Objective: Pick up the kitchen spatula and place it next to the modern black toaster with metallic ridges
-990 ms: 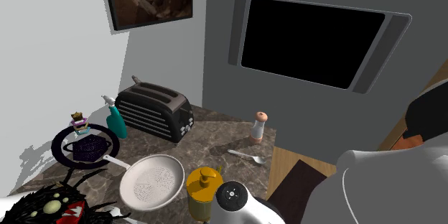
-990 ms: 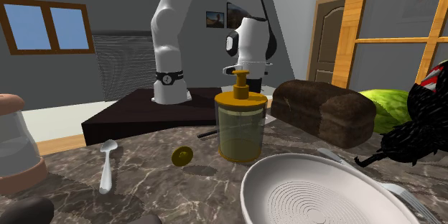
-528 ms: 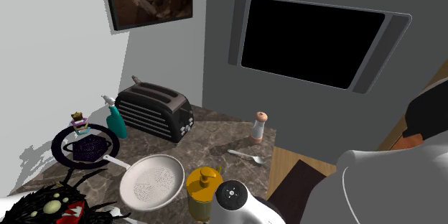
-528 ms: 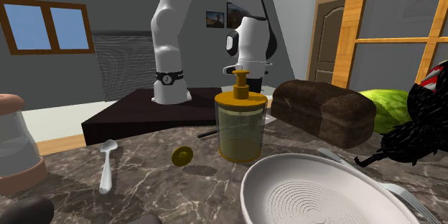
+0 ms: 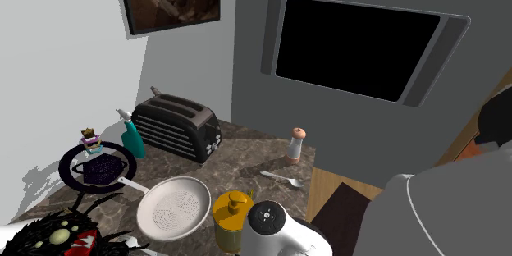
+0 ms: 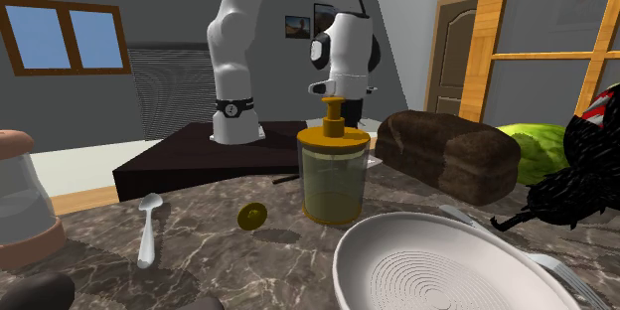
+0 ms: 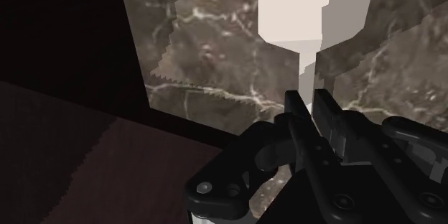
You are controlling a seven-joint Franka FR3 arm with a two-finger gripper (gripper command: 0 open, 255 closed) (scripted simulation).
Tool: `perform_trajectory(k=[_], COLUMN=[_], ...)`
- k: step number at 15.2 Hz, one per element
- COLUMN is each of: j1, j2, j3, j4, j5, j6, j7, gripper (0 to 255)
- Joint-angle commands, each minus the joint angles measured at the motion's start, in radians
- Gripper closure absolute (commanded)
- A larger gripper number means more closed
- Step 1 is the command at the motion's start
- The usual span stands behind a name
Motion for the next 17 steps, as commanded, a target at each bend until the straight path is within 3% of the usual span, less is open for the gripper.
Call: perform_trajectory(k=[1,6,10,14,17], j1=[0.051,0.224,0.399,0.573,0.672], j2=[0.024,0.08,0.103,0.082,0.045], j3=[-0.064,-0.265,-0.461,-0.649,-0.757], j4=[-0.01,-0.032,-0.04,-0.039,-0.032], j5=[-0.049,-0.173,-0.246,-0.262,-0.251], j6=[-0.016,-0.061,-0.109,-0.176,-0.234], j7=[0.033,0.118,0.166,0.173,0.161], gripper=[255,255,255,255,255])
